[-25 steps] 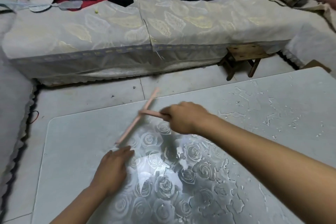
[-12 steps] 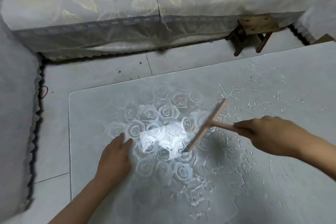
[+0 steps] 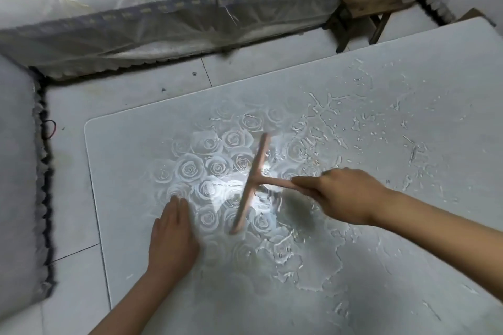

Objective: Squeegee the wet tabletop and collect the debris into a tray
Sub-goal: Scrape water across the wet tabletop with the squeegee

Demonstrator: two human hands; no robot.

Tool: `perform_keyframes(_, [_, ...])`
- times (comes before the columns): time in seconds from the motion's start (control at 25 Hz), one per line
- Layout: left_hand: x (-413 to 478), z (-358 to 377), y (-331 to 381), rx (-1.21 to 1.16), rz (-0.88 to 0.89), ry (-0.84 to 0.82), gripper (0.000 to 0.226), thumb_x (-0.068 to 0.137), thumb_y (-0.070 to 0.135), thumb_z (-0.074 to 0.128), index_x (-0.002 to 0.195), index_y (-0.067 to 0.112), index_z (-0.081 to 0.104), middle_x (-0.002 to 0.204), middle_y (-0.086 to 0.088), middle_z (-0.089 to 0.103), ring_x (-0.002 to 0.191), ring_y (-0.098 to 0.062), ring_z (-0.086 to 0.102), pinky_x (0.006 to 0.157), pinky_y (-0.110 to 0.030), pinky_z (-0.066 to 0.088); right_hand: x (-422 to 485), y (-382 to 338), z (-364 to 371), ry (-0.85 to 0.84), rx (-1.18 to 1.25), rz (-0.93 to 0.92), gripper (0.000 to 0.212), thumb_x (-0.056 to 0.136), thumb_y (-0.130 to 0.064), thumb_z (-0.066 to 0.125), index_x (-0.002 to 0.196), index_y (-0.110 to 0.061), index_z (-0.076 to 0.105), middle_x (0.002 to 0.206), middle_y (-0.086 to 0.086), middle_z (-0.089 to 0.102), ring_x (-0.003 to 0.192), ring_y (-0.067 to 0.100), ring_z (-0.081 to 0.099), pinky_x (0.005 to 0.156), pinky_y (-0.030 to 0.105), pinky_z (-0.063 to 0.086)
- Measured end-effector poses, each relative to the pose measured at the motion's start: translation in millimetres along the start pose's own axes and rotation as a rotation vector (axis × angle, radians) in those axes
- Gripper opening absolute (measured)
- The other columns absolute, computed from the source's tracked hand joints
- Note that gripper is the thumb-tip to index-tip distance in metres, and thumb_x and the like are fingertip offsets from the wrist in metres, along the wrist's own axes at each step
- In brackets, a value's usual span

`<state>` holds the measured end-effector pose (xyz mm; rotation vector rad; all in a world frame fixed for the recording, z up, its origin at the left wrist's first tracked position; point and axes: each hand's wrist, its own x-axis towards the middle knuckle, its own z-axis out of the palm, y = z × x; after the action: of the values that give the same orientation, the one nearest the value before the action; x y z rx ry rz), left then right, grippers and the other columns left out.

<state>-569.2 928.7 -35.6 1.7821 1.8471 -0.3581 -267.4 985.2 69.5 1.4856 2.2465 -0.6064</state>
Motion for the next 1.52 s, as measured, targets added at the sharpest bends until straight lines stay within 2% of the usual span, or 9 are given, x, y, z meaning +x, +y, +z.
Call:
perform_keyframes(0.12, [-12, 8, 13, 0.017, 0.007, -0.041, 0.049, 0.086, 0.014, 0.045, 0.132, 0.000, 0.037, 0.138, -0.020, 0.037, 0.127, -0.036, 0.037, 0.102, -0.043, 0.036, -49, 47, -8, -0.009, -0.037, 0.134, 0.038, 0.098, -0.050, 0.028, 0.136, -0.053, 0.034, 0.110, -0.002, 0.065, 0.099, 0.025, 0.062, 0.072, 0.034, 0.048])
perform_keyframes(0.2, [-21, 13, 21, 0.028, -0.013, -0.046, 0.046, 0.089, 0.017, 0.041, 0.131, 0.000, 0.038, 0.138, -0.019, 0.036, 0.127, -0.035, 0.038, 0.102, -0.041, 0.036, -65, 54, -16, 0.015, -0.093, 0.145, 0.038, 0.098, -0.051, 0.027, 0.135, -0.053, 0.036, 0.097, -0.003, 0.065, 0.088, 0.022, 0.063, 0.064, 0.032, 0.047])
perform_keyframes(0.36, [-46, 28, 33, 0.071, -0.067, -0.033, 0.049, 0.092, 0.017, 0.037, 0.139, 0.003, 0.030, 0.149, -0.018, 0.025, 0.137, -0.032, 0.029, 0.107, -0.038, 0.032, -41, -3, -2, 0.050, -0.141, -0.165, 0.036, 0.098, -0.035, 0.039, 0.132, -0.045, 0.041, 0.077, -0.003, 0.051, 0.068, 0.021, 0.050, 0.049, 0.025, 0.027])
perform_keyframes(0.52, [-73, 46, 39, 0.072, -0.110, -0.040, 0.061, 0.095, 0.018, 0.035, 0.150, 0.007, 0.010, 0.159, -0.014, 0.002, 0.148, -0.025, 0.007, 0.118, -0.035, 0.017, -21, -50, 17, -0.049, -0.205, -0.359, 0.037, 0.094, -0.020, 0.044, 0.128, -0.033, 0.048, 0.071, -0.001, 0.039, 0.067, 0.024, 0.044, 0.050, 0.027, 0.027])
perform_keyframes(0.8, [-110, 69, 48, 0.075, -0.130, -0.073, 0.062, 0.095, 0.016, 0.035, 0.151, 0.008, 0.008, 0.160, -0.012, -0.003, 0.148, -0.025, 0.005, 0.118, -0.037, 0.017, -98, 61, 22, -0.102, -0.125, -0.091, 0.036, 0.099, -0.047, 0.031, 0.134, -0.052, 0.039, 0.113, -0.004, 0.064, 0.102, 0.023, 0.060, 0.074, 0.032, 0.046])
perform_keyframes(0.88, [-117, 69, 50, 0.055, -0.131, -0.068, 0.063, 0.095, 0.017, 0.035, 0.150, 0.007, 0.009, 0.160, -0.012, -0.002, 0.148, -0.025, 0.006, 0.117, -0.037, 0.018, -110, 70, 10, -0.077, -0.192, -0.049, 0.036, 0.099, -0.046, 0.030, 0.134, -0.053, 0.038, 0.108, -0.005, 0.065, 0.096, 0.022, 0.062, 0.066, 0.030, 0.044])
perform_keyframes(1.08, [-133, 71, 48, 0.027, -0.191, -0.118, 0.060, 0.094, 0.015, 0.034, 0.150, 0.008, 0.012, 0.160, -0.010, -0.001, 0.148, -0.023, 0.008, 0.117, -0.037, 0.020, -90, -21, 17, -0.017, -0.216, -0.301, 0.040, 0.097, -0.025, 0.042, 0.133, -0.043, 0.043, 0.073, -0.003, 0.047, 0.064, 0.019, 0.047, 0.050, 0.026, 0.028])
perform_keyframes(1.2, [-135, 76, 39, 0.006, -0.203, -0.190, 0.062, 0.094, 0.015, 0.034, 0.150, 0.010, 0.010, 0.161, -0.006, -0.004, 0.147, -0.020, 0.011, 0.117, -0.038, 0.021, -71, -75, 35, -0.086, -0.226, -0.402, 0.043, 0.093, -0.017, 0.045, 0.133, -0.031, 0.047, 0.089, 0.006, 0.055, 0.080, 0.028, 0.056, 0.059, 0.030, 0.030])
perform_keyframes(1.52, [-129, 74, 15, 0.005, -0.115, -0.250, 0.065, 0.092, 0.011, 0.036, 0.152, 0.012, 0.011, 0.161, -0.001, -0.003, 0.144, -0.018, 0.021, 0.113, -0.040, 0.027, -129, 24, 19, -0.140, -0.187, -0.066, 0.036, 0.100, -0.042, 0.029, 0.134, -0.052, 0.037, 0.101, -0.002, 0.062, 0.097, 0.023, 0.061, 0.071, 0.032, 0.045])
